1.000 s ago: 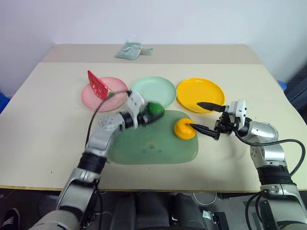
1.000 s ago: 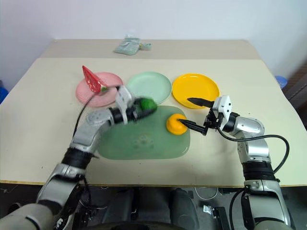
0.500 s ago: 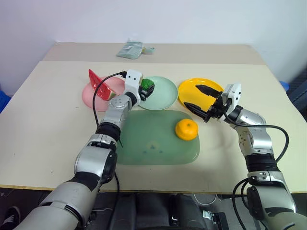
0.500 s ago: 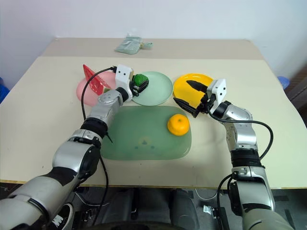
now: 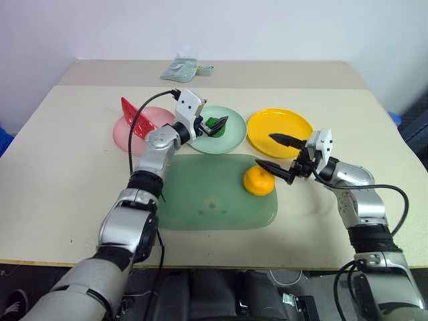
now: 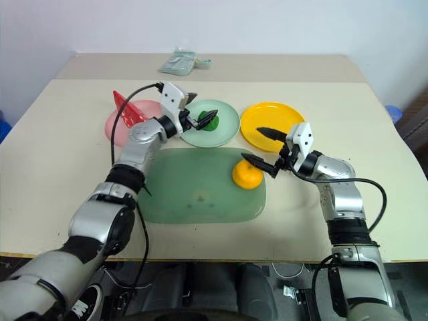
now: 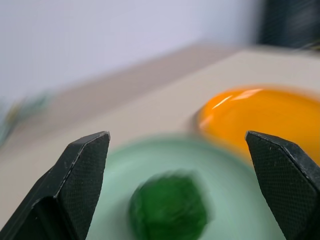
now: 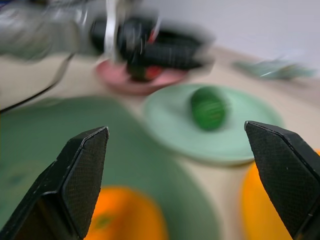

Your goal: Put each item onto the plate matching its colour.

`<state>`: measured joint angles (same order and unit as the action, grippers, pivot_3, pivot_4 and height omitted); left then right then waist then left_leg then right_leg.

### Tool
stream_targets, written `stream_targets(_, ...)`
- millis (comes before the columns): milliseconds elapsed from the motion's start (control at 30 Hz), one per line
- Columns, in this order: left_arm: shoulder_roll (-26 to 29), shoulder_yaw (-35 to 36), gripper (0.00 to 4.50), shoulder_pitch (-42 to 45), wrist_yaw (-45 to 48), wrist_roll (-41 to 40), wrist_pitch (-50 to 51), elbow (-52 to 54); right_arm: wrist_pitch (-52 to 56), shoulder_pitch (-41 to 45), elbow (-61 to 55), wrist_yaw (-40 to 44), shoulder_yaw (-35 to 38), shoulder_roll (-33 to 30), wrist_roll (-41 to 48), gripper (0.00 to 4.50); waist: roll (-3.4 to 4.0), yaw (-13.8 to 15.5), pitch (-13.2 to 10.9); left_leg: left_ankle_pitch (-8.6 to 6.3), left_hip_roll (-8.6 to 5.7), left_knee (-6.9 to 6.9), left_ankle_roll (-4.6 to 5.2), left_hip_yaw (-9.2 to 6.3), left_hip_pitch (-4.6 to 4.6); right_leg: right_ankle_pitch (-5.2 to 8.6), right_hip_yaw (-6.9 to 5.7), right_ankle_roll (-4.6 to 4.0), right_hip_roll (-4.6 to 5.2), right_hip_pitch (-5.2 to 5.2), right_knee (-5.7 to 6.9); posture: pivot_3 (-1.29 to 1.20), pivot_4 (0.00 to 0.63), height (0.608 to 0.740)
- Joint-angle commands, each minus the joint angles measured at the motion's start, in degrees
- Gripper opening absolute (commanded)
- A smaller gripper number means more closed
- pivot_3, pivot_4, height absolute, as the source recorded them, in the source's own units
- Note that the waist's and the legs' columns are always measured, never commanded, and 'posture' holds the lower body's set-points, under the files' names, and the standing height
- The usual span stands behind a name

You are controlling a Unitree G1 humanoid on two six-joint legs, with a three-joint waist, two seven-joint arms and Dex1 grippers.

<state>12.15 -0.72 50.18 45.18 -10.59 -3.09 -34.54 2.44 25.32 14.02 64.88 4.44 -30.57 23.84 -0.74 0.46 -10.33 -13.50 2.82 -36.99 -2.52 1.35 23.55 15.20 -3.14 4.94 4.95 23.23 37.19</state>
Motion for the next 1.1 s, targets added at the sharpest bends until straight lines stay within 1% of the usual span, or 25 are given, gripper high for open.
stream_targets(33, 5.1, -1.49, 4.44, -7.89, 9.54, -8.13, 11.98, 20.15, 1.21, 0.15, -3.12, 1.55, -0.34, -1.74, 0.37, 4.5, 0.02, -0.33, 0.0, -0.01, 0.01, 0.01, 0.02, 0.0, -0.02, 0.0, 0.01, -0.01, 0.0, 0.0, 0.02, 0.0, 0.15, 0.74)
stream_targets(100, 10.87, -0.75, 4.44, -13.86, 15.2, -13.31, 19.06, 29.34, 0.92, -0.13, -2.56, 2.34, -1.95, -2.78, -1.84, 4.5, 0.02, -0.96, -0.01, -0.04, 0.05, 0.0, 0.08, -0.01, -0.07, -0.03, 0.01, -0.05, -0.04, 0.0, 0.08, 0.0, 0.15, 0.74)
stream_targets(133, 14.38, -0.32, 4.44, -16.61, 17.81, -16.03, 23.86, 32.51, 0.31, -0.45, -1.76, 2.72, -3.09, -3.34, -3.4, 4.5, 0.04, -1.16, -0.01, -0.04, 0.07, 0.01, 0.08, -0.03, -0.09, -0.03, 0.02, -0.06, -0.05, -0.01, 0.1, 0.0, 0.15, 0.74)
stream_targets(167, 17.06, 0.18, 4.44, -19.01, 19.5, -17.28, 25.69, 34.64, -1.2, -0.66, -0.56, 2.64, -3.98, -3.64, -5.13, 4.5, 0.04, -1.25, -0.01, -0.04, 0.09, 0.01, 0.08, -0.04, -0.1, -0.02, 0.02, -0.07, -0.08, -0.01, 0.11, 0.0, 0.15, 0.74)
stream_targets(233, 21.3, 1.13, 4.44, -22.84, 21.39, -18.4, 26.87, 37.5, -2.19, -0.79, 0.87, 2.62, -4.29, -3.37, -5.78, 4.5, 0.05, -1.24, -0.02, -0.05, 0.11, 0.01, 0.09, -0.05, -0.12, -0.01, 0.04, -0.08, -0.1, -0.01, 0.1, 0.0, 0.15, 0.74)
stream_targets(333, 25.42, 3.51, 4.44, -27.08, 22.77, -20.74, 28.92, 40.64, -2.81, -0.28, 2.37, 1.85, -4.52, -2.77, -6.49, 4.5, 0.03, -0.74, -0.03, -0.05, 0.1, -0.02, 0.1, -0.05, -0.1, -0.01, 0.03, -0.08, -0.08, -0.04, 0.05, 0.0, 0.15, 0.74)
stream_targets(367, 26.19, 4.52, 4.44, -28.72, 23.33, -20.94, 27.57, 41.97, -3.37, 0.12, 3.42, 1.04, -4.85, -2.64, -7.54, 4.5, 0.03, -0.82, -0.03, -0.05, 0.1, -0.03, 0.09, -0.05, -0.09, -0.01, 0.03, -0.08, -0.08, -0.06, 0.02, 0.0, 0.15, 0.74)
stream_targets(467, 26.66, 6.32, 4.44, -32.16, 23.75, -20.44, 22.6, 44.86, -4.62, 0.9, 5.8, -0.07, -5.3, -2.49, -9.17, 4.5, 0.04, -0.77, -0.04, -0.06, 0.08, -0.02, 0.1, -0.03, -0.07, -0.01, 0.06, -0.08, -0.05, -0.05, -0.04, 0.0, 0.15, 0.74)
stream_targets(533, 27.04, 7.51, 4.44, -33.91, 23.42, -21.84, 23.81, 45.57, -3.19, 1.06, 5.85, 1.63, -5.1, -2.52, -7.59, 4.5, 0.04, -0.81, -0.04, -0.06, 0.09, -0.02, 0.1, -0.03, -0.07, -0.01, 0.05, -0.08, -0.06, -0.05, -0.03, 0.0, 0.15, 0.74)
stream_targets(633, 27.63, 8.33, 4.44, -36.74, 23.39, -21.39, 22.27, 46.16, -2.9, 1.65, 6.9, 2.51, -5.42, -2.73, -7.94, 4.5, 0.05, -1.06, -0.03, -0.06, 0.09, -0.02, 0.1, -0.03, -0.07, -0.01, 0.06, -0.08, -0.06, -0.04, -0.02, 0.0, 0.15, 0.74)
stream_targets(767, 27.55, 8.64, 4.44, -37.5, 22.16, -21.21, 21.67, 46.14, -2.77, 2.07, 7.99, 3.16, -5.47, -2.46, -8.09, 4.5, 0.05, -0.99, -0.03, -0.06, 0.1, 0.0, 0.12, -0.03, -0.07, -0.01, 0.05, -0.09, -0.07, -0.03, -0.02, 0.0, 0.15, 0.74)
stream_targets(800, 27.57, 8.72, 4.5, -37.51, 22.0, -21.49, 21.8, 46.07, -2.16, 2.17, 8.23, 2.99, -5.4, -2.34, -7.98, 3.95, 0.05, -0.98, -0.03, -0.06, 0.1, -0.01, 0.12, -0.03, -0.07, -0.01, 0.05, -0.08, -0.07, -0.04, -0.03, 0.0, 0.15, 0.74)
stream_targets(867, 27.26, 9.29, 4.5, -37.17, 21.08, -22.65, 22.67, 45.9, -2.28, 2.28, 8.27, 2.75, -5.28, -2.14, -7.92, 3.38, 0.05, -1.04, -0.03, -0.06, 0.1, -0.01, 0.12, -0.03, -0.07, -0.01, 0.06, -0.08, -0.07, -0.04, -0.02, 0.0, 0.15, 0.74)
stream_targets(900, 27.14, 9.48, 4.5, -36.86, 20.61, -23.09, 23.16, 45.65, -1.91, 2.52, 8.07, 2.5, -4.9, -1.87, -7.38, 3.17, 0.05, -1.04, -0.03, -0.07, 0.1, -0.01, 0.12, -0.03, -0.07, -0.01, 0.06, -0.08, -0.07, -0.04, -0.02, 0.0, 0.15, 0.74)
stream_targets(1033, 26.07, 9.54, 4.5, -34.78, 17.93, -23.1, 23.36, 43.85, -2.45, 6.27, 10.03, -2.44, -1.27, 0.45, -5.23, 3.13, 0.05, -1.07, -0.04, -0.06, 0.1, -0.01, 0.12, -0.04, -0.07, -0.01, 0.05, -0.08, -0.07, -0.04, -0.01, 0.0, 0.15, 0.74)
stream_targets(1100, 24.72, 9.37, 4.5, -33.3, 15.72, -22.31, 22.67, 43.05, -4.16, 8.86, 12.53, -6.05, 0.44, 1.53, -5.6, 3.13, 0.12, -1.09, -0.08, -0.06, 0.1, -0.02, 0.12, -0.03, -0.07, -0.01, 0.06, -0.08, -0.07, -0.03, 0.0, 0.0, 0.15, 0.74)
